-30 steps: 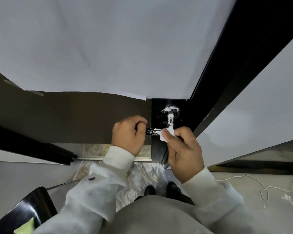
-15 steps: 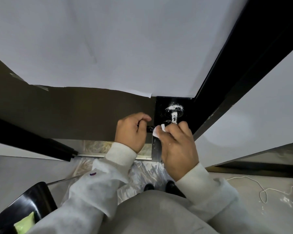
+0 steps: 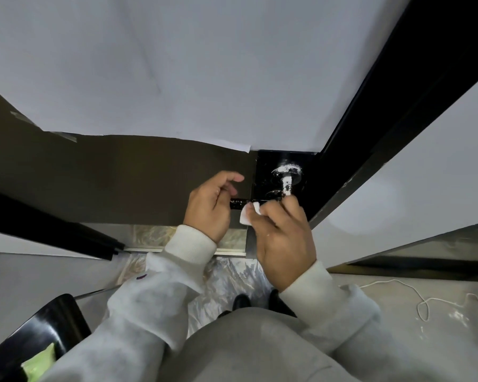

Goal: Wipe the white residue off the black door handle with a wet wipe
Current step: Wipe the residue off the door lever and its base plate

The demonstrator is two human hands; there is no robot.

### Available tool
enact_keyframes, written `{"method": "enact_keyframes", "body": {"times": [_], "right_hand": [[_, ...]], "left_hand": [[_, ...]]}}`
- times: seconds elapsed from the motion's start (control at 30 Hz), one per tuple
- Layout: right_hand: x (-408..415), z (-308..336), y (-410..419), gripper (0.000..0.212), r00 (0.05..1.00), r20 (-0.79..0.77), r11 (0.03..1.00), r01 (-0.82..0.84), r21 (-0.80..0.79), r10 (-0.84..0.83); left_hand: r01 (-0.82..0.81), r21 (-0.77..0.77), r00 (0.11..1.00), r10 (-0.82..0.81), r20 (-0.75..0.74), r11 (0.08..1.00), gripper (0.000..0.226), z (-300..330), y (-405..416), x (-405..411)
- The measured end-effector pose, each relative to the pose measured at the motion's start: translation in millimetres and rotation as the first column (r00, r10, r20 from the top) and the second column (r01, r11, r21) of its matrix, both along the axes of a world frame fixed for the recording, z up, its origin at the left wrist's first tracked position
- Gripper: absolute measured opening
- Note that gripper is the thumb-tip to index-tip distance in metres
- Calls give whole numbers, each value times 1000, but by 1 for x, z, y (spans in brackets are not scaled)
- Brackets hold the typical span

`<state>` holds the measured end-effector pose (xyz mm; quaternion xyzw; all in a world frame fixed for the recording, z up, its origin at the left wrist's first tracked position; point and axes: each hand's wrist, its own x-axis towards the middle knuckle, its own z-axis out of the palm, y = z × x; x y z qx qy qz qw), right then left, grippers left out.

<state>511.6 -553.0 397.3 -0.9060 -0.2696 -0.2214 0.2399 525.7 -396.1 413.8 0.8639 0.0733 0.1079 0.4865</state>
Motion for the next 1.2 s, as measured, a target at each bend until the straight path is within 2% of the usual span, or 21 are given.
{"method": "enact_keyframes", "body": {"times": [0.2,0.33,0.5,0.57,0.7,0.8,0.87,1.03,1.13,1.2], "right_hand": [[3,4,-9,29,999,4,997,37,71,-38],[-10,-9,-20,27,999,-10,999,39,29,-38],[-18,2,-29,20,998,4,974,53,221,-55],[-15,10,-19,16,999,-3,979,33,203,-34],[-6,3,-6,8,978,-199,951,125,282,-69],[-12,-4,-6,20,995,-52,984,91,156,-84],[-11,3,-5,24,992,-16,982,124,142,-123],[-3,14,20,25,968,-58,955,229,-190,-244],[-11,13,21,28,960,-54,934,253,-250,-275],[-23,15,18,39,955,-10,912,281,-299,-298]], "left_hand": [[-10,-4,1000,10,3,1000,45,-1,-1,0],[-13,11,1000,12,7,1000,45,-2,-1,-1],[-10,25,1000,9,14,1000,44,0,-2,-2],[-10,25,1000,10,12,1000,44,0,-3,-1],[-24,26,1000,24,1,999,44,-2,-3,0],[-24,24,1000,24,4,999,44,-1,-3,-2],[-16,28,1000,16,6,999,44,0,-3,-2],[-34,-11,999,34,-22,999,46,1,-4,-3],[-42,-36,999,41,-36,998,44,1,-4,-3],[-35,-35,999,34,-31,999,44,2,-4,-3]]}}
